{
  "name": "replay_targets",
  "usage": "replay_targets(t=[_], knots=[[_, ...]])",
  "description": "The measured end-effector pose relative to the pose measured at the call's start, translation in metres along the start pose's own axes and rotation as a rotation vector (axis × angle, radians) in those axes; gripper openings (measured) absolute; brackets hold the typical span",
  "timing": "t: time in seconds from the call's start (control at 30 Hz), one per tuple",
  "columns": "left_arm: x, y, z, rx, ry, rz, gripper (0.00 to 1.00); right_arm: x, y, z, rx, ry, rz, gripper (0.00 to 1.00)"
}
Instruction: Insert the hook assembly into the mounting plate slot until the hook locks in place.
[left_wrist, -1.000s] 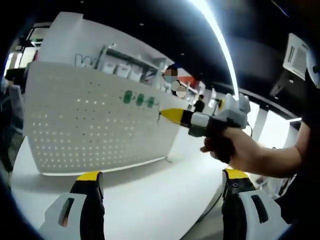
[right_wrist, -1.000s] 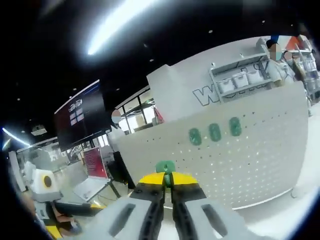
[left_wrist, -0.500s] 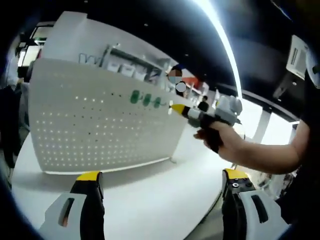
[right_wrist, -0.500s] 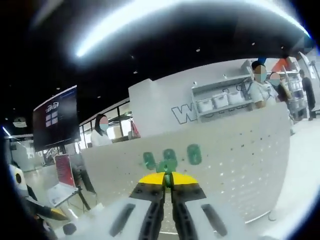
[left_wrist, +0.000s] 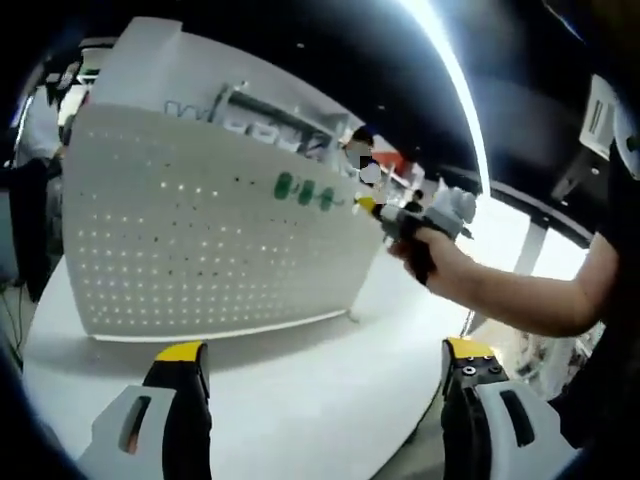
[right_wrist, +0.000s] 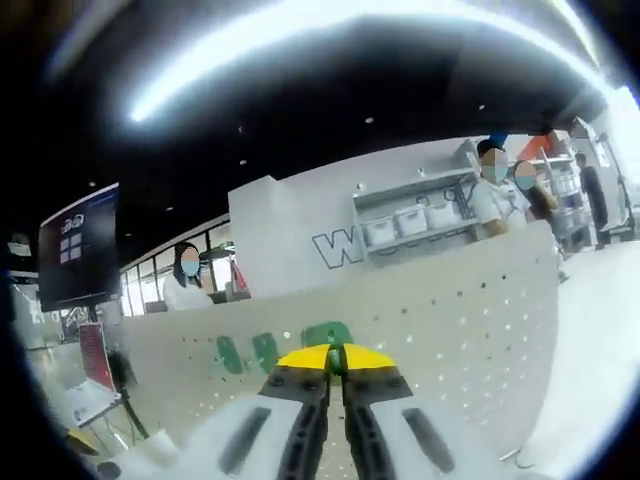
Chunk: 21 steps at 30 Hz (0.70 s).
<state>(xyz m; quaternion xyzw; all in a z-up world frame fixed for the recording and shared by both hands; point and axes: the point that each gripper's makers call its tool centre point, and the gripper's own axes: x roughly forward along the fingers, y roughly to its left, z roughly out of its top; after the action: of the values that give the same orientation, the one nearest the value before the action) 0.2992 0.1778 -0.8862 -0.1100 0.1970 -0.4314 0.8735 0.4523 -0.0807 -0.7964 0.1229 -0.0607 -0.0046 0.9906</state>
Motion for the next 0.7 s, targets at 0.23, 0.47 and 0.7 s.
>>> replay_targets(t=[0.23,0.47,0.7], knots=[[0.000,0.005,-0.002,-0.002,0.010,0.009,0.97,0.012,-0.017,-0.002,0.011,-0.013,-0.040,0.00],[0.002,0.010,-0.004,-0.003,0.021,0.015,0.97,0.021,-0.023,-0.001,-0.006,-0.033,-0.039,0.00],[0.005,0.011,-0.007,-0.009,0.031,0.014,0.97,0.027,-0.025,-0.001,-0.039,-0.043,-0.042,0.00]])
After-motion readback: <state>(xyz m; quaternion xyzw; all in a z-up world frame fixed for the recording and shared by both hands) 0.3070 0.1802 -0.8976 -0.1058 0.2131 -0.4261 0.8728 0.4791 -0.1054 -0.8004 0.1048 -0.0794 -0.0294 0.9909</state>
